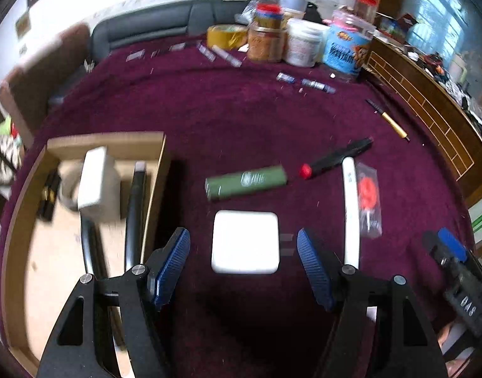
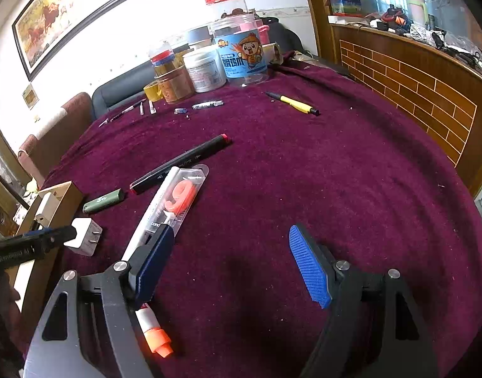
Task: Organize rigid objects
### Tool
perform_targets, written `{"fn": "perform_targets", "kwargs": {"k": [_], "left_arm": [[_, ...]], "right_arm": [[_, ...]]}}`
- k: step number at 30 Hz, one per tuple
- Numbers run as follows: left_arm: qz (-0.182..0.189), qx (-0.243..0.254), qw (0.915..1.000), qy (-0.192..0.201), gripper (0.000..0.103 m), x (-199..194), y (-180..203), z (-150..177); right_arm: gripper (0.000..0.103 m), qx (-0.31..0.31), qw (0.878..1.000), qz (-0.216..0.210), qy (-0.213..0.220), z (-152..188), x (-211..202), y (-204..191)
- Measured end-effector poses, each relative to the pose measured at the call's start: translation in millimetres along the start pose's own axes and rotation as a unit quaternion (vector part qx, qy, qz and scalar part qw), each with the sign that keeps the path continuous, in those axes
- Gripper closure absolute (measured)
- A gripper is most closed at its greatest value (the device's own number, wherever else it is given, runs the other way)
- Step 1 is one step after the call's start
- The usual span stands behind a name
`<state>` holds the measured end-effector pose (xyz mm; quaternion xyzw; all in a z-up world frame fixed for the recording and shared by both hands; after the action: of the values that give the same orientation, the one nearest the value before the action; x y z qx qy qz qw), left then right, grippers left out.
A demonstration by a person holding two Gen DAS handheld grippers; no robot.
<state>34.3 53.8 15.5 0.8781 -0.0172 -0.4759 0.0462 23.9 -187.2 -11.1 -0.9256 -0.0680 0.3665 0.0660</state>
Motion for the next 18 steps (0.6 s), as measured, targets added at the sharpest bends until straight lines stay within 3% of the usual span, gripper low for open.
{"fn": "perform_targets", "kwargs": {"k": [3,6,10,11,14,18], "left_arm": [[0.001,0.048,0.9988,0.003,0.038,14,10,-23],[0.01,0.097,0.9948,-0.028,0.038,45,16,-36],[-0.014,0.147,0.9876,-0.054,0.037,76,18,-37],[-0.006,0.146,0.9878,-0.053,0.04,76,18,-38],[0.025,0.123,0.9895,-0.072,0.085,73,18,-37],[0.031,0.132,0.9884,-0.069,0.086,69,25,-26]], "right_arm": [[0.027,-0.002,1.0,0.0,-0.005,0,2,-1],[0.027,0.0,1.0,0.001,-0.005,0,2,-1],[0.027,0.004,1.0,0.002,-0.001,0,0,1],[0.027,0.004,1.0,0.002,-0.001,0,0,1],[0.027,0.003,1.0,0.001,-0.005,0,1,1],[0.027,0.002,1.0,0.003,-0.012,0,4,0]]}}
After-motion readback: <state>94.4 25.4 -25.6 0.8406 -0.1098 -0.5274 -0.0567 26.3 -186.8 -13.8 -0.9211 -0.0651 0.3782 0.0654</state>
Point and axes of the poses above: each gripper's, at about its wrist camera, not at the fingertips, and x roughly the way its jaws point, y to its right, z to its underside, the point moved 5 cm from there along x, roughly the way its jaws point, and after that the axes turned 6 degrees about -x, right-handed, at the moved point
